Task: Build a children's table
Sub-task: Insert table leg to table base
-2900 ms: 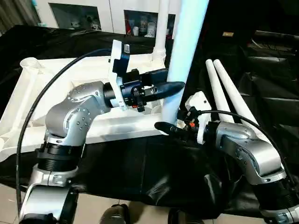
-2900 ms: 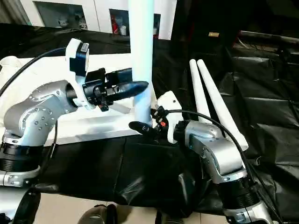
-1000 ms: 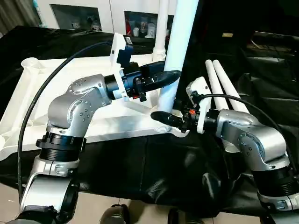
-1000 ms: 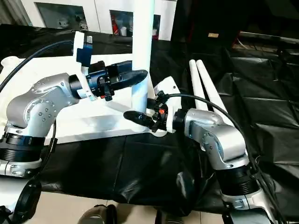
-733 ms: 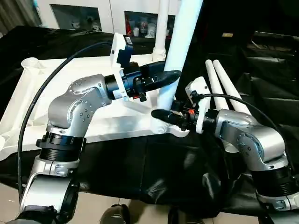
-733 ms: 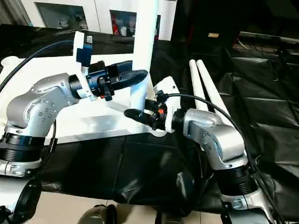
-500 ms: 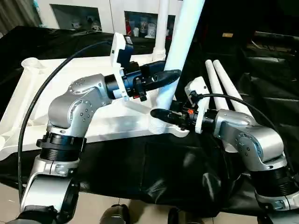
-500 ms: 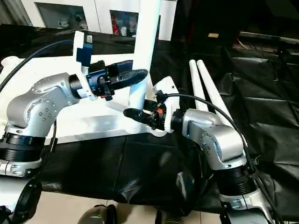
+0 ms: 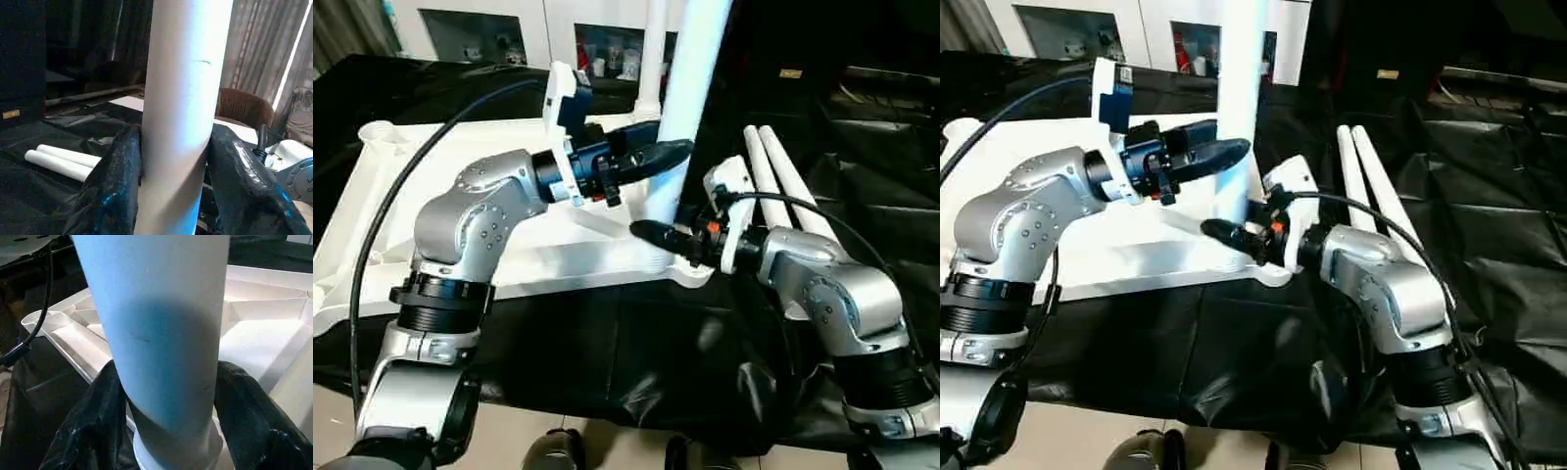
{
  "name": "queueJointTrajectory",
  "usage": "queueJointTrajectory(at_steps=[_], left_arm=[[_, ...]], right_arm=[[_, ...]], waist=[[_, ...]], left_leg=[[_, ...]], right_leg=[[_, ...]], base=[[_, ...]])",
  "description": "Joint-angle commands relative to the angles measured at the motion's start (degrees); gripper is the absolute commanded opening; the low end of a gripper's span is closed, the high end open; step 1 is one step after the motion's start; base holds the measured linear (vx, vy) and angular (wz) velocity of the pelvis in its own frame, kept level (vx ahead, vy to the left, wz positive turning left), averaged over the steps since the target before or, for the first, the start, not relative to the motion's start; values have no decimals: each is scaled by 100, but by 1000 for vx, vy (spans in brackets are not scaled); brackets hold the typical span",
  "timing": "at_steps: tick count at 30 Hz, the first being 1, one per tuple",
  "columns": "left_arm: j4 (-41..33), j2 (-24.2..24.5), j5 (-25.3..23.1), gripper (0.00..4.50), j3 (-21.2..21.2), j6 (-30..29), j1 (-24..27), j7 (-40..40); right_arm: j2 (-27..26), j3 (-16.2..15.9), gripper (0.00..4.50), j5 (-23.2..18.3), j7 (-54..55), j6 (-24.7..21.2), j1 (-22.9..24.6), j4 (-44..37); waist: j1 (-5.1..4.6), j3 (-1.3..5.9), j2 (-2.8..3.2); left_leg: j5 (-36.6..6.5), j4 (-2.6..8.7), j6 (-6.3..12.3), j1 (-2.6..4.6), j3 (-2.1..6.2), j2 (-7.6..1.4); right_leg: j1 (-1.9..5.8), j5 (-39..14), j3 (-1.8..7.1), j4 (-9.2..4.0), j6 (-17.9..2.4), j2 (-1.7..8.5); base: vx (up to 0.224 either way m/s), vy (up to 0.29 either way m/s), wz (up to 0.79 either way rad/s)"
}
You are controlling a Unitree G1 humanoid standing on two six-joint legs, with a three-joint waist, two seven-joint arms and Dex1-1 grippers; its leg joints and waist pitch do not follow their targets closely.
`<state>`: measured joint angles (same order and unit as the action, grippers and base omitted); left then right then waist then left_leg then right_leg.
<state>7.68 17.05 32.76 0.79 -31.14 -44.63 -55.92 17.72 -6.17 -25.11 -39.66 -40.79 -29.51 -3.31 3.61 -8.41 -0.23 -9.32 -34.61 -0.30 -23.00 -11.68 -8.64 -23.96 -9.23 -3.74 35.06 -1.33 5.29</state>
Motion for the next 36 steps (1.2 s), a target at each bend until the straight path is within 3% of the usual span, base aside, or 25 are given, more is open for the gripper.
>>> queueJointTrajectory(at_steps=[1,9,15,16,18,21,24,25,28,29,31,34,36], left_arm=[[-35,19,-25,179,-32,25,-86,-24],[-3,31,-27,179,1,52,-97,-55],[90,-18,-107,179,6,24,-117,136],[90,-18,-107,214,6,24,-117,136],[151,-83,-22,249,-110,-76,-137,298],[199,-187,-44,266,-216,85,-124,488],[547,-600,54,294,-740,584,-215,1200],[655,-874,319,294,-1106,880,-245,1440],[736,-978,247,294,-1266,989,-253,1908],[820,-937,-177,294,-1104,1340,-173,2096],[880,-789,-562,294,-801,1549,-106,1989],[840,-98,-1258,294,398,1313,190,794],[855,35,-1445,294,672,1457,296,435]], right_arm=[[11,105,263,26,67,11,-90,41],[37,97,203,-31,-21,25,-75,26],[68,94,196,-43,-98,90,-52,-12],[68,94,196,-43,-98,90,-52,-12],[-7,290,195,-78,21,211,-102,47],[-149,566,194,-128,268,344,-205,177],[-343,1006,188,-167,772,498,-435,499],[-401,1223,188,-207,975,563,-555,683],[-393,1360,188,-265,1049,561,-628,794],[-259,1282,188,-229,859,543,-620,809],[-172,1234,188,-216,733,483,-607,820],[188,1009,188,-207,202,143,-539,854],[300,966,187,-243,49,-2,-524,882]], waist=[[32,651,0],[32,651,-1],[29,650,-3],[29,647,-3],[28,646,-13],[25,637,-7],[13,630,-4],[10,630,-28],[13,634,-26],[15,637,-27],[13,630,-35],[2,602,-22],[3,587,-27]], left_leg=[[-750,365,113,173,202,-403],[-754,363,108,175,201,-402],[-776,361,115,174,202,-405],[-780,362,111,173,201,-404],[-790,359,102,172,199,-401],[-839,358,85,168,202,-395],[-891,353,53,169,199,-390],[-919,348,50,167,195,-382],[-831,345,140,157,199,-380],[-795,343,214,156,198,-377],[-655,350,368,152,209,-376],[-573,371,423,174,209,-396],[-591,378,415,173,207,-392]], right_leg=[[348,-941,293,-321,-1406,388],[348,-934,295,-320,-1406,385],[349,-962,295,-324,-1407,386],[349,-976,292,-324,-1405,386],[348,-988,294,-324,-1405,386],[339,-1113,291,-343,-1389,387],[330,-1142,285,-362,-1414,387],[346,-1138,283,-370,-1420,391],[350,-956,278,-352,-1419,366],[357,-906,277,-355,-1380,364],[357,-865,281,-362,-1207,350],[324,-901,291,-346,-1148,344],[331,-959,295,-368,-1214,360]], base=[[0,0,0],[0,0,0],[0,0,0],[0,0,0],[0,0,0],[0,0,0],[0,0,0],[0,0,0],[0,0,0],[0,0,0],[0,0,0],[0,0,0],[0,0,0]])
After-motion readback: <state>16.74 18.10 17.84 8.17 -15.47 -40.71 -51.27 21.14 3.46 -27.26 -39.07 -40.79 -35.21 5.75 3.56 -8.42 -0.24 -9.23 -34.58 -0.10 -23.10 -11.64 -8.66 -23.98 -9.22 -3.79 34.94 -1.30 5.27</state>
